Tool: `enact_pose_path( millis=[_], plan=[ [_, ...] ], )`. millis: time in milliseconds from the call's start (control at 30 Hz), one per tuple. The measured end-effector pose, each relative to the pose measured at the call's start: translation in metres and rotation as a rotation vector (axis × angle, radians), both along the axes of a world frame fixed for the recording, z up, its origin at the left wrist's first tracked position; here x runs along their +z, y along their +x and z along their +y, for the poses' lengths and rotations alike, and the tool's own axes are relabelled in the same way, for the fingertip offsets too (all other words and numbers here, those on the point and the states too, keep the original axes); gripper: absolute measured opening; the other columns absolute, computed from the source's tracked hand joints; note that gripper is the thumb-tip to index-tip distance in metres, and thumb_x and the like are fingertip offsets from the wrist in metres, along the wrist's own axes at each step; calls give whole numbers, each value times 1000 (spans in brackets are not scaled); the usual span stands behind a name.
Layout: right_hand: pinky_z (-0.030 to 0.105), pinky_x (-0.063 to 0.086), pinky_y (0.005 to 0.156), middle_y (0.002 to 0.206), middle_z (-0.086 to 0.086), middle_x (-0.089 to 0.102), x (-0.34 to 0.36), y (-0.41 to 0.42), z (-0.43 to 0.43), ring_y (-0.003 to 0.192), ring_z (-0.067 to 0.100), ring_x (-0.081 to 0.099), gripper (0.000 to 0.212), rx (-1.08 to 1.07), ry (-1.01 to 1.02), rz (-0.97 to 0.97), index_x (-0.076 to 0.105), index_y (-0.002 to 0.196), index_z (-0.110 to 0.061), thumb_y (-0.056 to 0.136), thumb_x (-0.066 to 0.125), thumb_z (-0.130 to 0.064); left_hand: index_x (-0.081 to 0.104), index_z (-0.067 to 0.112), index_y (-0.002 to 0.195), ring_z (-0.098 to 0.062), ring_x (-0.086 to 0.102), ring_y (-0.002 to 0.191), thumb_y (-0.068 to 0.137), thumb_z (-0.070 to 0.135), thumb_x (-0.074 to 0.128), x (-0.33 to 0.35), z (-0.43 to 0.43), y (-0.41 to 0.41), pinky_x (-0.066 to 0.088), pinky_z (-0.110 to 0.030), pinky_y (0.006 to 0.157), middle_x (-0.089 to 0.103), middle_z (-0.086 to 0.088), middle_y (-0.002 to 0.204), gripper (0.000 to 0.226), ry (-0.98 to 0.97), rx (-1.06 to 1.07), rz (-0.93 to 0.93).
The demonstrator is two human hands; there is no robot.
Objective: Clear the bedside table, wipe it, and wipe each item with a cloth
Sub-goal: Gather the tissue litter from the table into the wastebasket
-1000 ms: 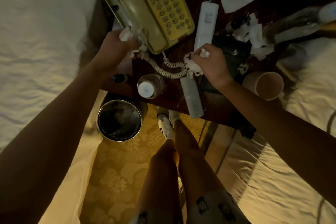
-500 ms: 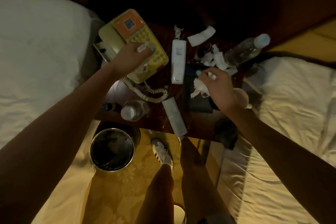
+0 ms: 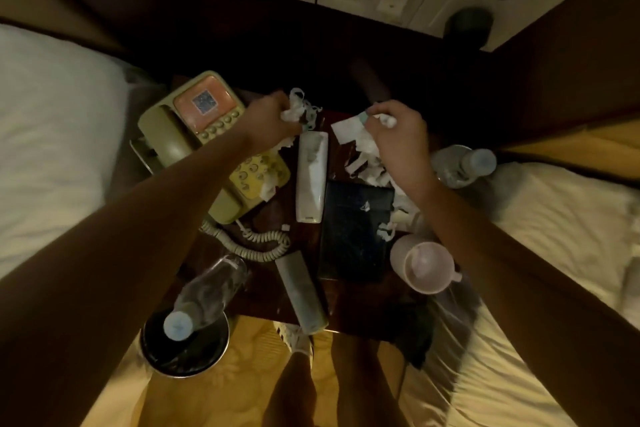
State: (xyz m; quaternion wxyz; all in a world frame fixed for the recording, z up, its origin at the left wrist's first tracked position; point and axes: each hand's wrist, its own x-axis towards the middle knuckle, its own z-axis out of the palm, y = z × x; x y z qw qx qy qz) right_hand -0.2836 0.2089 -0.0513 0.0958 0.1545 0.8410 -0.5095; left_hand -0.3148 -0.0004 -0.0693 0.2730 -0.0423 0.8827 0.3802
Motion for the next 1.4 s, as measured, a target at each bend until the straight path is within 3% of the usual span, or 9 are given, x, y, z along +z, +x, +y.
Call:
enact_pose_path(
  millis=[200, 367, 567, 667, 900, 1100, 1233, 1333, 1400],
  plan=[
    [-1, 36, 57, 100, 14, 65, -49, -20, 2, 79, 10, 59, 23, 64, 135, -97, 66, 110, 0, 90, 65, -13, 47, 9, 131, -13, 57, 82, 91, 23, 66, -28, 11, -18, 44, -16, 52, 53, -6, 113, 46, -52, 96, 19],
    [10, 38, 74, 114, 15, 62, -69, -29, 5, 98, 16, 56, 36, 52, 141, -164, 60, 119, -1, 87, 69, -15, 52, 17, 129, -26, 61, 104, 88, 24, 68, -48, 19, -24, 52, -34, 77, 60, -10, 121, 44, -114, -15, 88],
    [5, 36, 53, 95, 4, 53, -81, -29, 7, 77, 9, 52, 27, 151, 198, -158, 53, 108, -4, 86, 68, -7, 57, 21, 124, -30, 62, 100, 91, 30, 63, -64, 24, -24, 54, -40, 78, 65, -10, 112, 35, -238, -85, 161],
    [17, 40, 50, 84, 7, 54, -82, -29, 7, 65, 10, 50, 11, 162, 217, -140, 52, 87, -9, 88, 62, -4, 60, 18, 124, -31, 60, 108, 93, 27, 62, -68, 26, -22, 50, -41, 85, 65, -11, 117, 33, -291, -129, 190],
    [5, 28, 64, 102, 7, 43, -61, -31, 7, 87, 15, 44, 10, 131, 296, -86, 59, 96, 4, 90, 57, -4, 59, 0, 119, -18, 54, 109, 91, 8, 59, -54, 16, -28, 38, -21, 82, 50, -9, 131, 30, -67, -59, 162],
    [15, 36, 47, 70, -4, 47, -28, -28, 3, 57, 4, 44, 8, 79, 137, 5, 51, 90, -7, 86, 56, -1, 56, 7, 95, -11, 61, 66, 91, 7, 62, -27, 4, -20, 50, -25, 52, 60, -4, 82, 6, 199, 103, -56],
    [12, 37, 48, 73, -2, 52, -8, -19, -1, 52, -1, 46, 20, 109, 91, 57, 60, 109, -5, 92, 49, -2, 56, 9, 99, -4, 61, 60, 91, 8, 64, -5, -12, -10, 48, -21, 54, 60, -1, 81, 11, 258, 132, -82],
    [12, 31, 52, 66, -5, 48, 0, -7, -9, 50, -3, 44, 17, 177, 74, 80, 62, 102, -1, 96, 46, -5, 60, 12, 109, 3, 61, 63, 88, 18, 70, 9, -27, 1, 46, -10, 53, 63, 7, 86, 24, 234, 96, -125],
    [15, 36, 62, 76, 3, 55, 5, 3, -16, 64, -1, 47, 18, 241, 75, 119, 63, 98, 1, 97, 49, -11, 63, 12, 105, -1, 62, 70, 84, 29, 74, 14, -37, 10, 50, -14, 60, 66, 4, 89, 29, 153, 55, -138]
  ],
)
